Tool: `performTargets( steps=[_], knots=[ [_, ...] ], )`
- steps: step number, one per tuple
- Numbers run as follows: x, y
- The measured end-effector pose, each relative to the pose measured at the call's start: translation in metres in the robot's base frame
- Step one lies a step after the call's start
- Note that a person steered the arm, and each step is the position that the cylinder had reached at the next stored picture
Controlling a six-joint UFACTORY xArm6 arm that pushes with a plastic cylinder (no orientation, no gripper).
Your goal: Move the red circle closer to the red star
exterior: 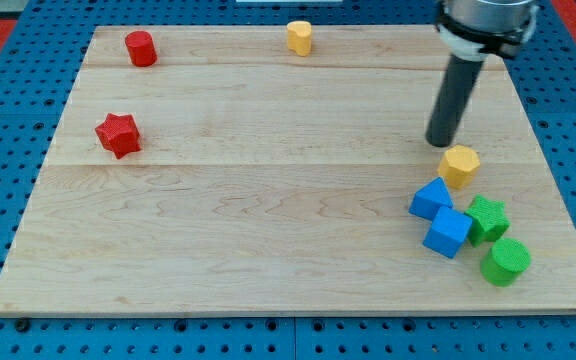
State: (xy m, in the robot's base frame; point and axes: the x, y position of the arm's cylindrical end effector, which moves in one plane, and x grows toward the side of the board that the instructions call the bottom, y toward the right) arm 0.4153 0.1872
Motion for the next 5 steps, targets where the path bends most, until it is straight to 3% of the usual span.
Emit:
performTargets(
  steps=[1,2,4,5],
  knots=[
    [0.040,0.006],
    [0.011,-0.025],
    [-0.165,-0.160],
    [-0.208,-0.246]
  ],
)
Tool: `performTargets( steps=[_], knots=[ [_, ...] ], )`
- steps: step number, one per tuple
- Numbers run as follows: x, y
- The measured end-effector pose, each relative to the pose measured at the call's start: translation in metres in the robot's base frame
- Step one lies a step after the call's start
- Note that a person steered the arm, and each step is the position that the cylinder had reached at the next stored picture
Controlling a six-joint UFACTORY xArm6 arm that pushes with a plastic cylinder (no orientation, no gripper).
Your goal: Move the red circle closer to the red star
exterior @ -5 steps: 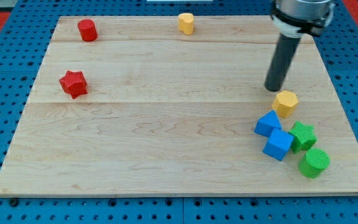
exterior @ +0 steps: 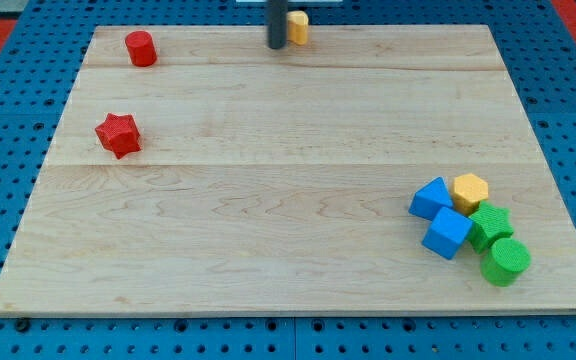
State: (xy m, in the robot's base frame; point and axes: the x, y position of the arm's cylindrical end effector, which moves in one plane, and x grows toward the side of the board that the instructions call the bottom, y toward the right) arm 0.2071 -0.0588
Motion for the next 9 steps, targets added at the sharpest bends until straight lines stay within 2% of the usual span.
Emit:
performTargets(
  steps=[1,2,3,5,6,8,9],
  knots=[
    [-0.015,-0.058],
    [-0.015,-0.062],
    [-0.015,-0.111],
    [0.040,-0.147],
    [0.049,-0.157],
    [0.157,-0.152],
    [0.185,-0.143]
  ],
)
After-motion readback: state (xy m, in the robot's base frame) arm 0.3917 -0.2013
